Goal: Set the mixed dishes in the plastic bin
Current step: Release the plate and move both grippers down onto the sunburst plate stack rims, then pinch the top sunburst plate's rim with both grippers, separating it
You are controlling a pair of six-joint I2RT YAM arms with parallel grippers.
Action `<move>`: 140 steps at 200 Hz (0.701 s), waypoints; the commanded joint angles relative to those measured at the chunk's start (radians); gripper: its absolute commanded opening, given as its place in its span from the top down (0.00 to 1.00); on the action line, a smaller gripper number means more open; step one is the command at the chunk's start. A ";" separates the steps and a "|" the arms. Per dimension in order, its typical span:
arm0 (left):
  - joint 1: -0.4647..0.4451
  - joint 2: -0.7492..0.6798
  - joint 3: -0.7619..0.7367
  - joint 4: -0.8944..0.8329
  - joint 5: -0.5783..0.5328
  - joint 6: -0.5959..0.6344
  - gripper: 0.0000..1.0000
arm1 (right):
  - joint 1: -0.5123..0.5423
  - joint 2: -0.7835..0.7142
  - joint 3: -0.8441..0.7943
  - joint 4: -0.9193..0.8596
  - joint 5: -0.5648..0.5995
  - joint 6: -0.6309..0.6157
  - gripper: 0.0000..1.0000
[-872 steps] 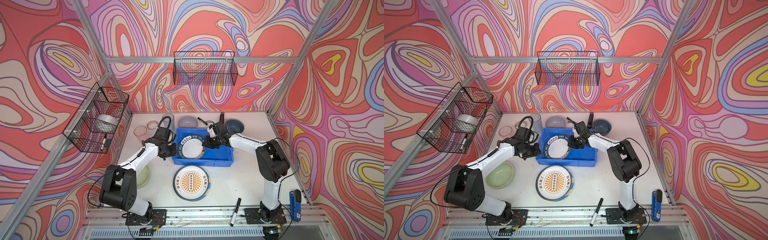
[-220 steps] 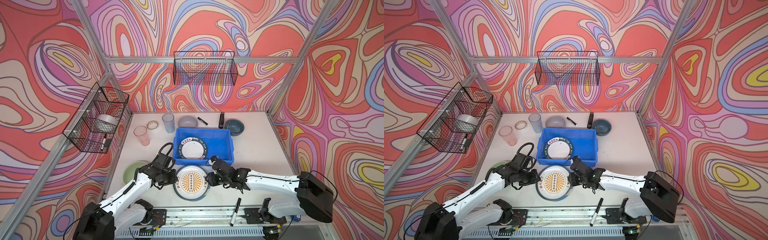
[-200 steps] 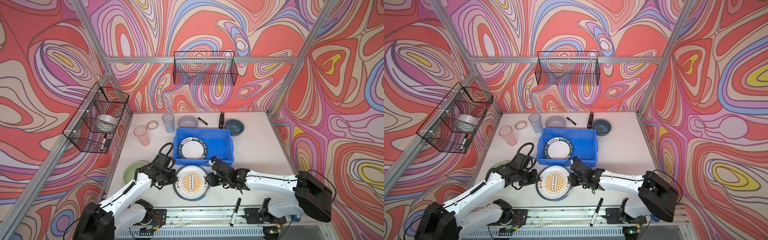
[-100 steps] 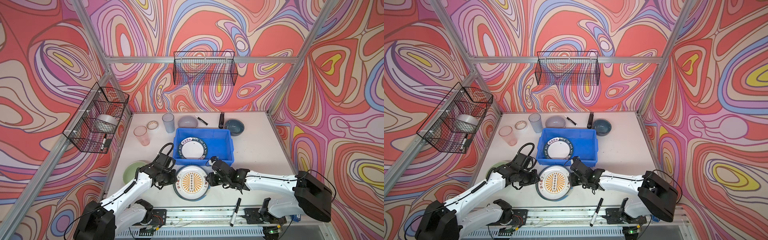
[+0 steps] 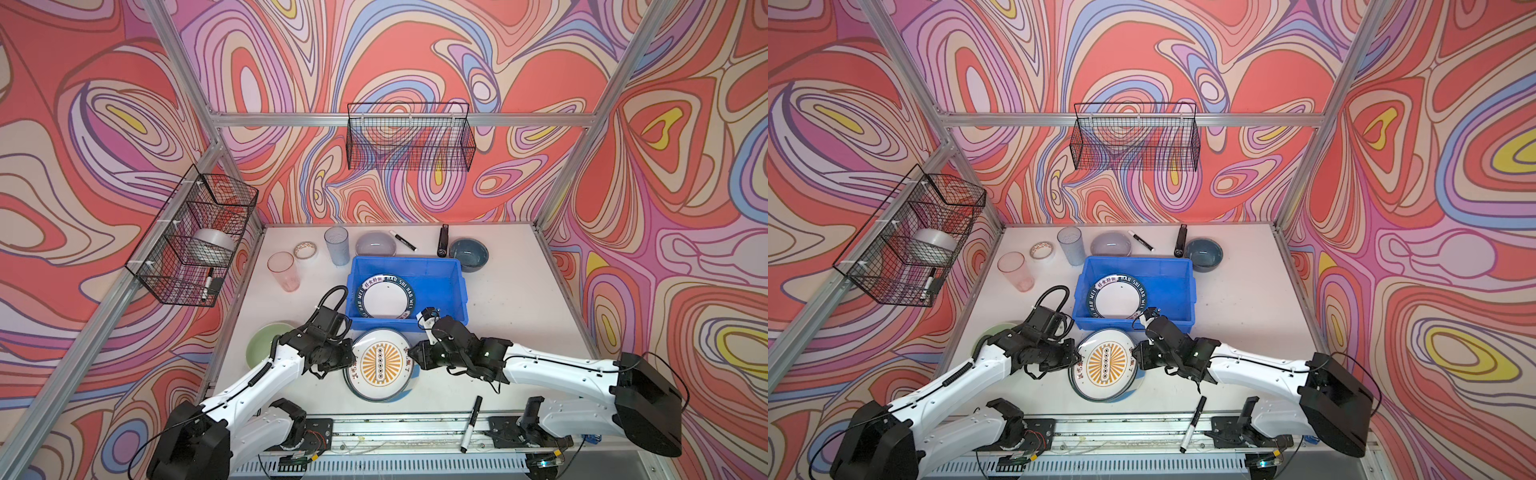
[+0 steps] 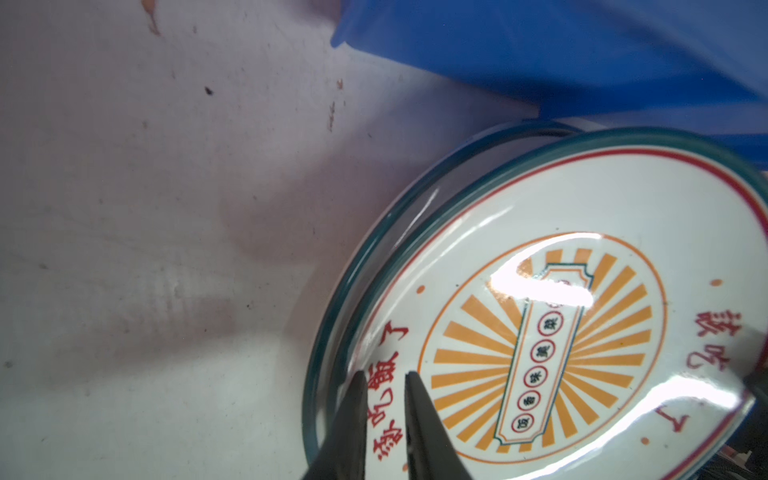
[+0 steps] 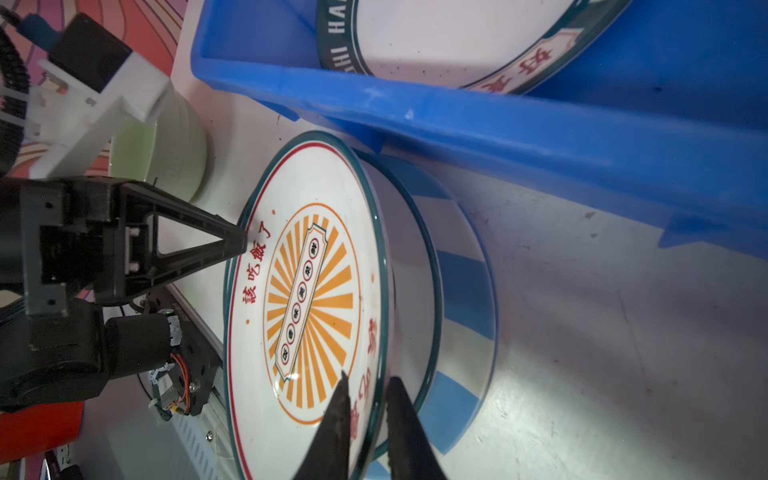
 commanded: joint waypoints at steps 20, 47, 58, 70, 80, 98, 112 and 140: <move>-0.009 -0.008 -0.012 0.014 0.027 -0.011 0.79 | 0.006 0.014 -0.015 0.108 -0.048 0.004 0.81; -0.010 -0.007 -0.015 0.019 0.028 -0.011 0.79 | 0.007 0.043 -0.010 0.158 -0.065 0.018 0.79; -0.010 -0.007 -0.013 0.015 0.028 -0.011 0.79 | 0.007 0.054 -0.006 0.161 -0.061 0.022 0.79; -0.010 -0.015 -0.007 -0.002 0.009 -0.016 0.76 | 0.008 0.061 -0.002 0.149 -0.046 0.026 0.80; -0.010 -0.029 0.002 -0.035 -0.036 -0.025 0.70 | 0.008 0.064 0.000 0.137 -0.035 0.029 0.80; -0.010 -0.067 0.016 -0.090 -0.127 -0.045 0.69 | 0.007 0.065 0.005 0.114 -0.016 0.030 0.82; -0.009 -0.103 0.020 -0.117 -0.186 -0.062 0.66 | 0.007 0.061 0.004 0.110 -0.014 0.030 0.81; -0.010 -0.141 0.018 -0.158 -0.260 -0.091 0.63 | 0.008 0.054 0.000 0.108 -0.018 0.029 0.81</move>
